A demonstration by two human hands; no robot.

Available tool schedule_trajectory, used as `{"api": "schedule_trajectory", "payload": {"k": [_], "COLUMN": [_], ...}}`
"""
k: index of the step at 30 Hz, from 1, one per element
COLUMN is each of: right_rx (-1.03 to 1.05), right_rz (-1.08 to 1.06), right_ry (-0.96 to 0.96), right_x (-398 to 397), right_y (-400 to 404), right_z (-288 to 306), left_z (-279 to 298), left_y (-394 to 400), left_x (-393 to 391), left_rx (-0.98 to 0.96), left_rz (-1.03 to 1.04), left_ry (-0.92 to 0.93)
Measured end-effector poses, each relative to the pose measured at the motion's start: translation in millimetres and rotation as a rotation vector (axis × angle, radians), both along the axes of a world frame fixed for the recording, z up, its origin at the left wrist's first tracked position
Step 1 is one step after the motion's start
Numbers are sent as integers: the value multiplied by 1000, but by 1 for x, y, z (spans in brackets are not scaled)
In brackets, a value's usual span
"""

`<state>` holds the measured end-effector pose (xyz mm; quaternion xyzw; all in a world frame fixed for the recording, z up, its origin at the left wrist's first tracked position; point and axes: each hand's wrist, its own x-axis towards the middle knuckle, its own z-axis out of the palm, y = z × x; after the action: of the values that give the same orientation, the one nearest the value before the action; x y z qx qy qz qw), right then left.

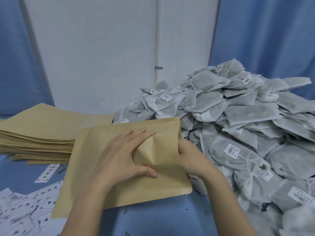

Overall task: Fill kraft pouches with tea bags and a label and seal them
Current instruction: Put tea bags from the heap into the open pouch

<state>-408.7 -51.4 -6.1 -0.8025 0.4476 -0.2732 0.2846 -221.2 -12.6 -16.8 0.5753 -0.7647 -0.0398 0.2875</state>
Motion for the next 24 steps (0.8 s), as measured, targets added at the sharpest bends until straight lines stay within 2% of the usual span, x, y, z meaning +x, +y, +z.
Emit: {"api": "schedule_trajectory", "payload": {"k": [2, 3, 6, 8, 11, 13, 16, 20, 23, 24], "right_rx": [-90, -161, -316, -269, -220, -272, -355, -473, -249, -144], "right_rz": [-133, -246, -588, -714, -801, -819, -832, -714, -520, -454], "right_ry": [-69, -9, 414, 647, 654, 639, 341, -402, -996, -1122], "right_x": [-24, -36, -62, -72, -76, -76, -80, -73, -66, -64], "right_y": [8, 9, 8, 9, 6, 5, 6, 15, 20, 20], "right_z": [-3, -6, -15, -25, -31, -31, -29, -9, -3, -3], "left_z": [0, -1, -1, -1, -3, -4, -5, -6, -5, -5], "left_y": [0, -1, -2, -2, -1, -1, -2, -2, -2, -2], "left_x": [-3, -4, -8, -9, -12, -15, -18, -18, -15, -13], "left_rx": [19, 31, 54, 53, 52, 61, 66, 48, 22, 13], "left_rz": [16, 27, 52, 49, 39, 33, 10, 14, 39, 44], "left_ry": [-21, -28, -44, -35, -26, -37, -48, -24, 33, 57]}}
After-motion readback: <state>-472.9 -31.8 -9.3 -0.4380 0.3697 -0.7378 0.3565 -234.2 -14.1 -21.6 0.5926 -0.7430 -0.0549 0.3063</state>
